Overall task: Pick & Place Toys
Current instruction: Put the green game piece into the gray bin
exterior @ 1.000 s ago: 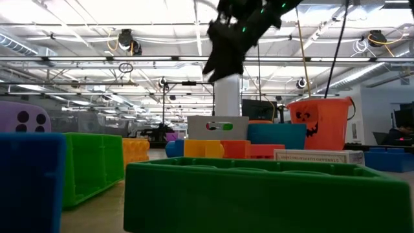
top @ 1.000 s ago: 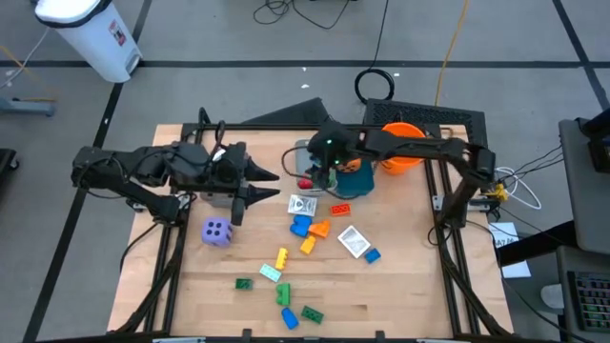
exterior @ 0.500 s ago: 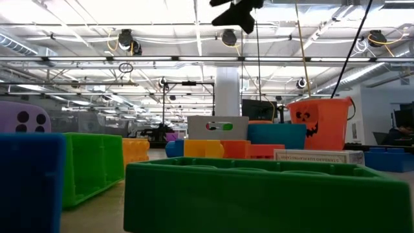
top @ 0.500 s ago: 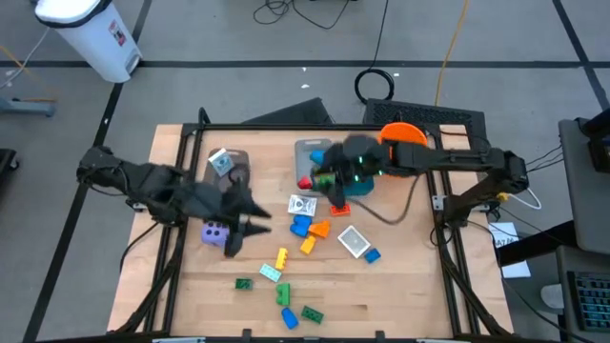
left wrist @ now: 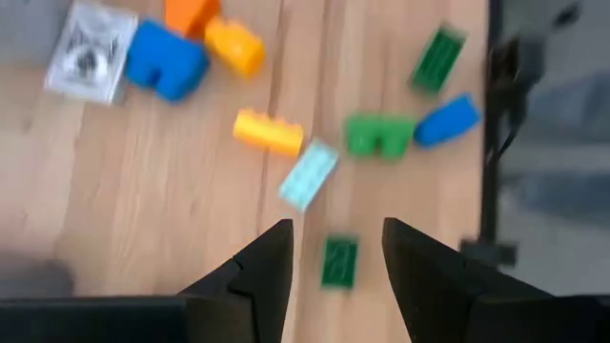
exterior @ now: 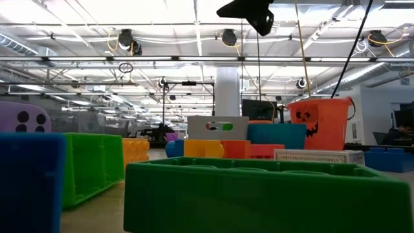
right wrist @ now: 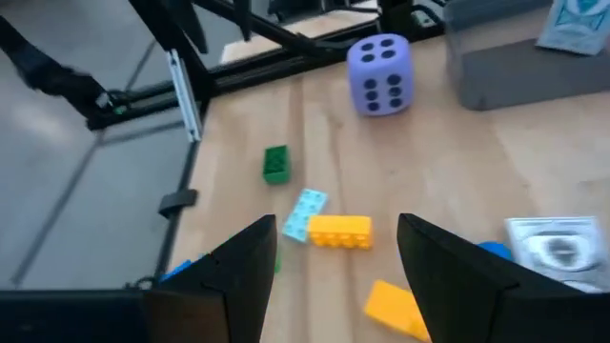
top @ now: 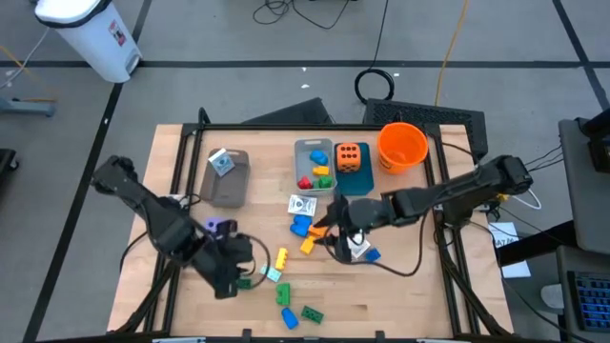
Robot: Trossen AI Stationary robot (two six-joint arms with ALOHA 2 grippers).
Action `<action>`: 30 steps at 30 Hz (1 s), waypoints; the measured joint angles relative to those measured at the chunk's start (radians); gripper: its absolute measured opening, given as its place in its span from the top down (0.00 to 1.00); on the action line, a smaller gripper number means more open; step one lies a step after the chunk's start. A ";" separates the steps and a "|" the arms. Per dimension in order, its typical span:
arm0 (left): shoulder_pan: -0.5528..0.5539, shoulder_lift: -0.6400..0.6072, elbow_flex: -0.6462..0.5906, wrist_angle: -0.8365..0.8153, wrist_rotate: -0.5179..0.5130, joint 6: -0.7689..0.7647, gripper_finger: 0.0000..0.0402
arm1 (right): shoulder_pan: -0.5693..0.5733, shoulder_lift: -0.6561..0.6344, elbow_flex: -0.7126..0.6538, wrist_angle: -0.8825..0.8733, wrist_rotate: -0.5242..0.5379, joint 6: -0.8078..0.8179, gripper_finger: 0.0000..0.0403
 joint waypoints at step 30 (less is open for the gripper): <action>-0.114 0.194 -0.284 0.178 0.139 -0.076 0.39 | 0.063 0.000 -0.210 0.286 0.057 0.160 0.48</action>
